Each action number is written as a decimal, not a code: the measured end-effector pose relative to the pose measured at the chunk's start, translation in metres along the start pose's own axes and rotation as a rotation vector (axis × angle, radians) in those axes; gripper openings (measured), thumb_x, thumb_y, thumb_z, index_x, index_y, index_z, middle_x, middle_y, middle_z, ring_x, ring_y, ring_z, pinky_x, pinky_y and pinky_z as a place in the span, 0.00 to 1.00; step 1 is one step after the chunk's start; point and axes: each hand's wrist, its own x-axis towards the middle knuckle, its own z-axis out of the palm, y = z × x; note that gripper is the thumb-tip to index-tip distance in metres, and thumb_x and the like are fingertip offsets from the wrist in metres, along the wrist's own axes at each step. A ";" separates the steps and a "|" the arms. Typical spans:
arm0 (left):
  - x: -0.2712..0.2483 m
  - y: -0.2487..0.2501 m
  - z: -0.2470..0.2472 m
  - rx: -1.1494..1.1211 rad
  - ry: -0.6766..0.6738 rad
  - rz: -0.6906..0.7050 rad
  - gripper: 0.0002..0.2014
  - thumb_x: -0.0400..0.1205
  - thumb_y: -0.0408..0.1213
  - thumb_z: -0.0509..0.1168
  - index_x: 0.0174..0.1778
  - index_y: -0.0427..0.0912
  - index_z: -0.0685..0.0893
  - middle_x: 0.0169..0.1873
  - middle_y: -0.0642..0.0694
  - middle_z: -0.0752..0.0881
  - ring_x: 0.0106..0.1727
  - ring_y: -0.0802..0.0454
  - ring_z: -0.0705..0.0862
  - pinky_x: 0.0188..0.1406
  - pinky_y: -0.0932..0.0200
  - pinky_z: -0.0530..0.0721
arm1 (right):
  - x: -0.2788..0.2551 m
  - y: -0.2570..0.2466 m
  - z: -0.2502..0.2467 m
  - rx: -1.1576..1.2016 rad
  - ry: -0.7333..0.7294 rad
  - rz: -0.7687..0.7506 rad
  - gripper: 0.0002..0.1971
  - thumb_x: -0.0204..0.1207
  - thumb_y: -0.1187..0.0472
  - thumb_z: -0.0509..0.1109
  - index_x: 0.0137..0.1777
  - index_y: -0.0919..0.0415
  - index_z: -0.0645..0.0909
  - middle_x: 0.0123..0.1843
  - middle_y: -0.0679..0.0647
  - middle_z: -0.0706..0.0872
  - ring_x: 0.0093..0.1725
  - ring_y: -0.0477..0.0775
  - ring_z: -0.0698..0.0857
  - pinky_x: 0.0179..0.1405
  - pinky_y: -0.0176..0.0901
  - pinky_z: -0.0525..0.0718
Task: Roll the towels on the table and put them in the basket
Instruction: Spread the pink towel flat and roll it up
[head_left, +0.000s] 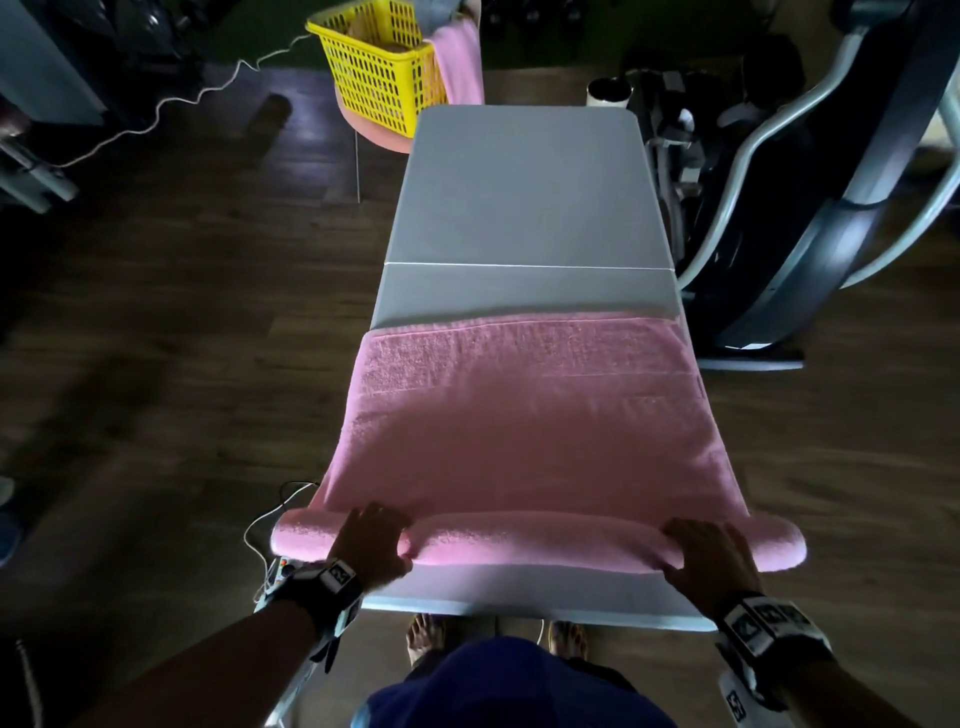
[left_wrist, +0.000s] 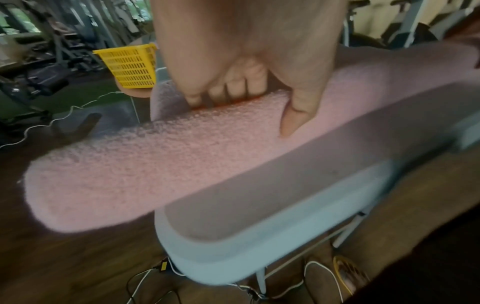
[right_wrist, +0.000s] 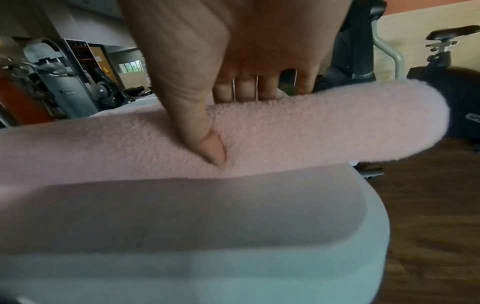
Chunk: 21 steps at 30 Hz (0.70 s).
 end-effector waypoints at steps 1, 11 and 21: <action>0.003 0.001 -0.004 0.024 0.034 0.013 0.25 0.68 0.57 0.62 0.56 0.49 0.88 0.50 0.46 0.88 0.56 0.43 0.84 0.58 0.45 0.77 | 0.003 0.000 -0.005 -0.021 -0.044 0.017 0.26 0.70 0.34 0.62 0.65 0.42 0.78 0.65 0.42 0.83 0.67 0.52 0.79 0.70 0.52 0.66; 0.006 -0.009 0.003 0.048 -0.008 0.067 0.26 0.68 0.56 0.71 0.55 0.42 0.89 0.50 0.47 0.90 0.50 0.47 0.89 0.52 0.45 0.86 | 0.007 0.008 -0.001 0.018 -0.107 0.068 0.37 0.76 0.31 0.57 0.82 0.38 0.49 0.83 0.37 0.53 0.83 0.44 0.52 0.79 0.55 0.35; 0.023 -0.001 -0.016 0.065 0.071 -0.029 0.25 0.78 0.50 0.54 0.59 0.38 0.86 0.54 0.41 0.89 0.51 0.44 0.89 0.49 0.47 0.86 | 0.025 0.010 -0.021 0.048 -0.062 0.085 0.25 0.83 0.38 0.45 0.80 0.34 0.56 0.82 0.34 0.56 0.82 0.42 0.56 0.81 0.58 0.40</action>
